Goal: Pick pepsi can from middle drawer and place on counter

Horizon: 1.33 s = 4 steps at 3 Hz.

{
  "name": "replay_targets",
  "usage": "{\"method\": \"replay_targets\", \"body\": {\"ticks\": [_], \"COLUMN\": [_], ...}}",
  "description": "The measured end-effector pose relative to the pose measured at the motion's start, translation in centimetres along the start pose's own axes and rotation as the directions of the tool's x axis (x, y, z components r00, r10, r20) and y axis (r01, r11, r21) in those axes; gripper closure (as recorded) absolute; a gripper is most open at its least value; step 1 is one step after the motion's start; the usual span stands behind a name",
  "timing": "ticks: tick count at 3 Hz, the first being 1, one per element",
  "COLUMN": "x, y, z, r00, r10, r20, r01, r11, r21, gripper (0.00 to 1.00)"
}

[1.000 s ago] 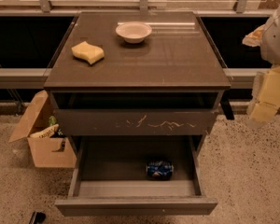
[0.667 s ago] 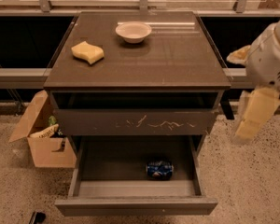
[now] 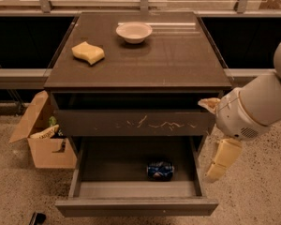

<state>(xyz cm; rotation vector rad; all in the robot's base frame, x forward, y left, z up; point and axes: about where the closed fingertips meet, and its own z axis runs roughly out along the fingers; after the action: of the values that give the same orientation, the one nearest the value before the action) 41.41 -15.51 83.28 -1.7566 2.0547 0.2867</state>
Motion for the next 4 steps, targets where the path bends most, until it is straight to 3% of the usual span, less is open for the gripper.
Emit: {"method": "replay_targets", "body": {"ticks": [1, 2, 4], "x": [0.2, 1.6, 8.8], "y": [0.0, -0.1, -1.0], "z": [0.4, 2.9, 13.3], "r00": [1.000, 0.998, 0.997], "r10": [-0.007, -0.047, -0.071], "r20": [0.004, 0.033, 0.042], "r01": [0.007, 0.048, 0.074], "r11": [1.0000, 0.9982, 0.9949], "r21": [-0.005, -0.036, -0.068], "gripper": [0.00, 0.00, 0.00]}}
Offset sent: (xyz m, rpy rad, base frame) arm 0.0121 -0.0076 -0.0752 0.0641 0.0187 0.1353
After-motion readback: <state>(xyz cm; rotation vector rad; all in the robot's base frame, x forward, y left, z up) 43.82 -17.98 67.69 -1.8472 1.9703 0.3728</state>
